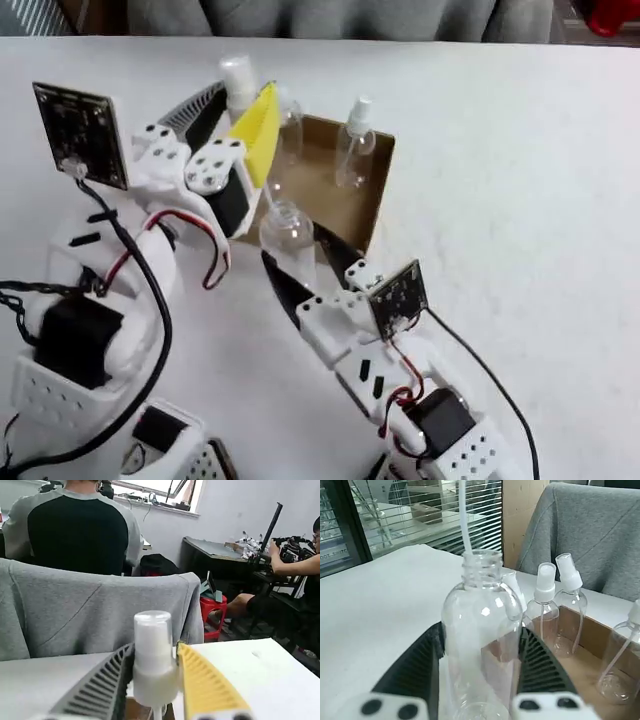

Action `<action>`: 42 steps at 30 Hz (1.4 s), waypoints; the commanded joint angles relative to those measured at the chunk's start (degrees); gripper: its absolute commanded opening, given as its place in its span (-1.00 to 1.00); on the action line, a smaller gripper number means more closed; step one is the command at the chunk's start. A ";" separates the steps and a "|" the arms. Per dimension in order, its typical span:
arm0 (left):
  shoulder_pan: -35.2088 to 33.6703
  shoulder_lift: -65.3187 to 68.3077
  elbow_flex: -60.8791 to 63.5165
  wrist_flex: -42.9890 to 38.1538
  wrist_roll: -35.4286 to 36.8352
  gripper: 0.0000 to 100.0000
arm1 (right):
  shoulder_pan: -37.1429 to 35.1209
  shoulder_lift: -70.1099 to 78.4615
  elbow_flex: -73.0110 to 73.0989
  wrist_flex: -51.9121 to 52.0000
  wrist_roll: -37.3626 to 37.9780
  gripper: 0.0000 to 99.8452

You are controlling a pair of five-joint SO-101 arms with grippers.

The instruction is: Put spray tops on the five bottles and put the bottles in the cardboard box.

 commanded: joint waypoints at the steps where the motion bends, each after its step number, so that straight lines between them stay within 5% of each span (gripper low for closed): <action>1: 0.84 -3.82 2.81 0.53 -0.35 -0.96 | 0.22 -0.57 -0.79 -0.84 -0.18 -0.97; 10: 8.75 -12.26 13.71 0.53 -0.26 -0.96 | 0.22 -0.57 -0.09 -0.84 -0.09 -0.97; 42: 8.57 -22.37 34.11 0.44 -0.35 -0.95 | 2.59 -0.57 0.09 -0.84 -0.44 -0.97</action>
